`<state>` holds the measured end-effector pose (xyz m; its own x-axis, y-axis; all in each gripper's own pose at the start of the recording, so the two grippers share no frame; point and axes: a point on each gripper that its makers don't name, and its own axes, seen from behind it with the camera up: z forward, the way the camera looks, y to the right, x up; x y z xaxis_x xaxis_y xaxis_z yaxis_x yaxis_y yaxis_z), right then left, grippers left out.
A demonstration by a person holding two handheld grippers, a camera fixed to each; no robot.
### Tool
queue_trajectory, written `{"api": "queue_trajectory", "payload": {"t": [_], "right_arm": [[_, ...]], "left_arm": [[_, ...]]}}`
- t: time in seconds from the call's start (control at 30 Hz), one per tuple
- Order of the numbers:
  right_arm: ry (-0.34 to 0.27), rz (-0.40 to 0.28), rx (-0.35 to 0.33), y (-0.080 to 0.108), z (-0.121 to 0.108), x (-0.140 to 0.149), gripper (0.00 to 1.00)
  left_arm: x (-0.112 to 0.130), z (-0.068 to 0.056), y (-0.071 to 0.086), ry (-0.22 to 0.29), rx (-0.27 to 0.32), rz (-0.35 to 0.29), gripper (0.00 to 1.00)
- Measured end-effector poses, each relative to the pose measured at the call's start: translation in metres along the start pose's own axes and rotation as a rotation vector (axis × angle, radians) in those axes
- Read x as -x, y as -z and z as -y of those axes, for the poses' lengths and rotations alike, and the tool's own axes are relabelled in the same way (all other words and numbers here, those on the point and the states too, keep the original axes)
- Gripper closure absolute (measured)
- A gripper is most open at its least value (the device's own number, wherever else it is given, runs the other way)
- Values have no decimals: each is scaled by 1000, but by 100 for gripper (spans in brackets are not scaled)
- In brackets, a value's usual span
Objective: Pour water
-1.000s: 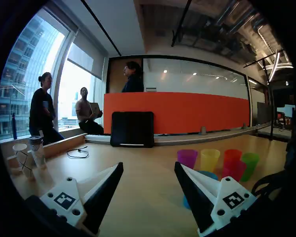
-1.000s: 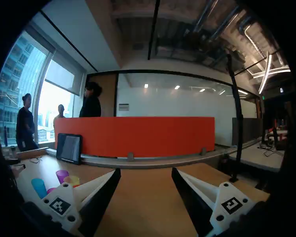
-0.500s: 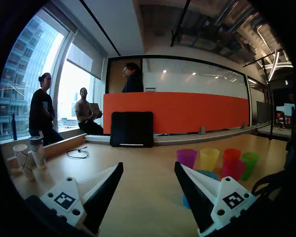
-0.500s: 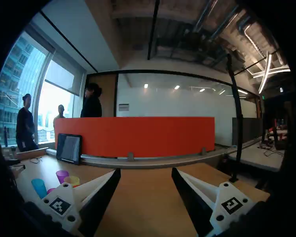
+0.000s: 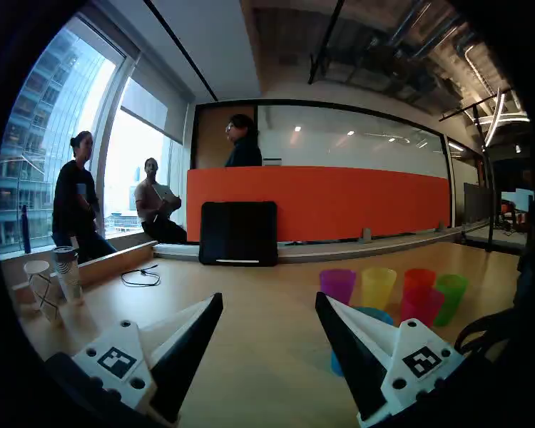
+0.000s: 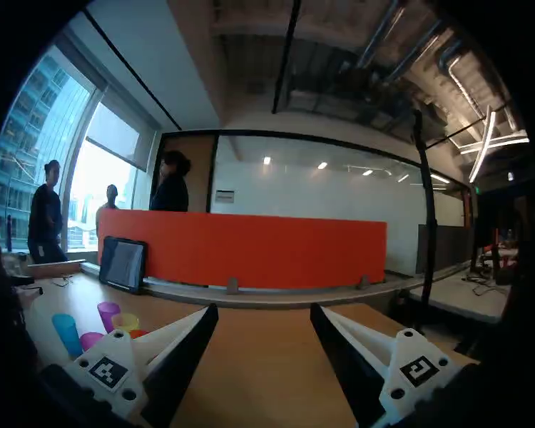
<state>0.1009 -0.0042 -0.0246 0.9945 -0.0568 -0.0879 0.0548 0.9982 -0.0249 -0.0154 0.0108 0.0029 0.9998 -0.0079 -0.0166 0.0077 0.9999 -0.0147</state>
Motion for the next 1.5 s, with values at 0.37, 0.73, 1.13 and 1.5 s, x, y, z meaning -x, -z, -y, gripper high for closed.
{"api": "queue_trajectory", "payload": {"t": [0.37, 0.73, 1.13, 1.5], "right_arm": [[42, -1, -22, -4, 8, 13, 0], [-2, -5, -52, -10, 19, 39, 0], [-54, 18, -54, -14, 12, 74, 0], [-109, 47, -47, -16, 5, 89, 1]], "left_arm": [[1, 0, 0, 0, 0, 0, 4], [0, 0, -1, 0, 0, 0, 4], [0, 0, -1, 0, 0, 0, 4], [0, 1, -1, 0, 0, 0, 4]]}}
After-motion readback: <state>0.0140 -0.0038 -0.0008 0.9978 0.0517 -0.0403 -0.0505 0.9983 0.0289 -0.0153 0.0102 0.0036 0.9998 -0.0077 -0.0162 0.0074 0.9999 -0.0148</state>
